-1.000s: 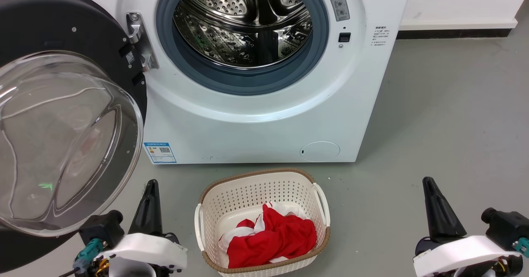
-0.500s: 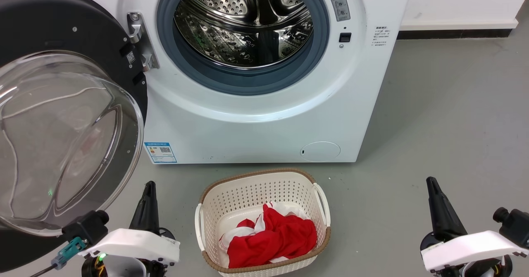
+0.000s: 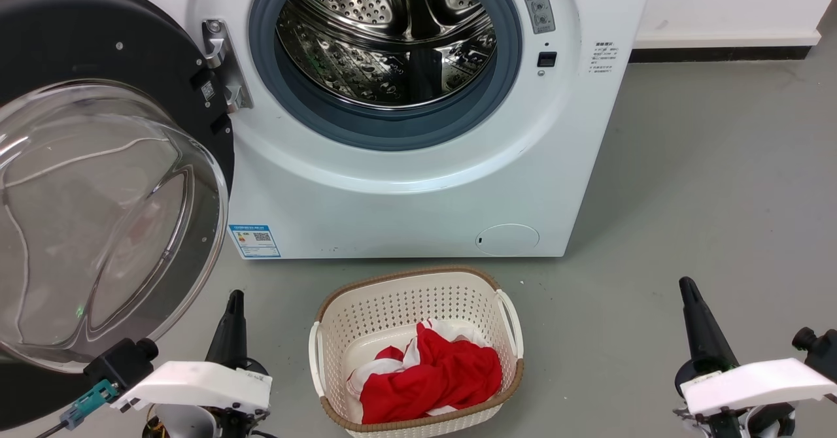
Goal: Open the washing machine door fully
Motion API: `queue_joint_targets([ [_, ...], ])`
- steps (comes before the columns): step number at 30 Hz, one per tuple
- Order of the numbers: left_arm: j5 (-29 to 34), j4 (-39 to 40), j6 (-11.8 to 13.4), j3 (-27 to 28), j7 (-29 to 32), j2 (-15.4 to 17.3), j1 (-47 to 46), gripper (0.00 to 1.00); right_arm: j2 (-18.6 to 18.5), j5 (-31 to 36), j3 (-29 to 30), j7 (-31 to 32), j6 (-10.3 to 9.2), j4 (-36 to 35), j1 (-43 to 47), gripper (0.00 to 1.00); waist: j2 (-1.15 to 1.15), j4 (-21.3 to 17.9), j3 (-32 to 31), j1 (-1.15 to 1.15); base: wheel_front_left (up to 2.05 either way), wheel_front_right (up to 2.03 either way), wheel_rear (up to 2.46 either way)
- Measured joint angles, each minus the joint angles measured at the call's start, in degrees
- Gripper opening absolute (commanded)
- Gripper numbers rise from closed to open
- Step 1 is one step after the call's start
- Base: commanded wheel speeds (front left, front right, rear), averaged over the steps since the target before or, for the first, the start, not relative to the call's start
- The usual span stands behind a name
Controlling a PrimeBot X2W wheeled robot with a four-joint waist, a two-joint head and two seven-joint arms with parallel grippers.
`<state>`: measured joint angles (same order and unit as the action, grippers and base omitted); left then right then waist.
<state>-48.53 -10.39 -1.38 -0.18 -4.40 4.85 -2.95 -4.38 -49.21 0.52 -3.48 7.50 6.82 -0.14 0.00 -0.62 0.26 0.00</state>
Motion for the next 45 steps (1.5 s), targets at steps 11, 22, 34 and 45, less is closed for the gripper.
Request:
queue_joint_targets([
  [11, -8.4, -0.7, -1.2, 1.2, 2.2, -0.3, -0.8, 0.0, -0.1, -8.9, 0.5, 1.5, 0.0, 1.3, -1.2, 0.0, 0.0, 0.1, 0.0, 0.0, 0.0, 0.0, 0.0],
  [22, -15.4, -1.2, -2.1, 2.4, 3.9, -0.6, -1.0, 0.0, -0.2, -16.1, 1.0, 2.6, 0.0, 2.5, -2.1, 0.0, 0.0, 0.2, 0.0, 0.0, 0.0, 0.0, 0.0],
  [34, -22.3, -1.9, -3.0, 3.4, 5.7, -1.0, -1.6, 0.0, -0.2, -23.1, 1.6, 3.9, 0.0, 3.6, -2.9, 0.0, 0.0, 0.3, 0.0, 0.0, 0.0, 0.0, 0.0],
  [45, -27.4, -2.3, -3.7, 4.2, 6.8, -1.3, -2.0, 0.0, -0.2, -28.4, 2.2, 5.0, 0.0, 4.4, -3.4, 0.0, 0.0, 0.3, 0.0, 0.0, 0.0, 0.0, 0.0],
])
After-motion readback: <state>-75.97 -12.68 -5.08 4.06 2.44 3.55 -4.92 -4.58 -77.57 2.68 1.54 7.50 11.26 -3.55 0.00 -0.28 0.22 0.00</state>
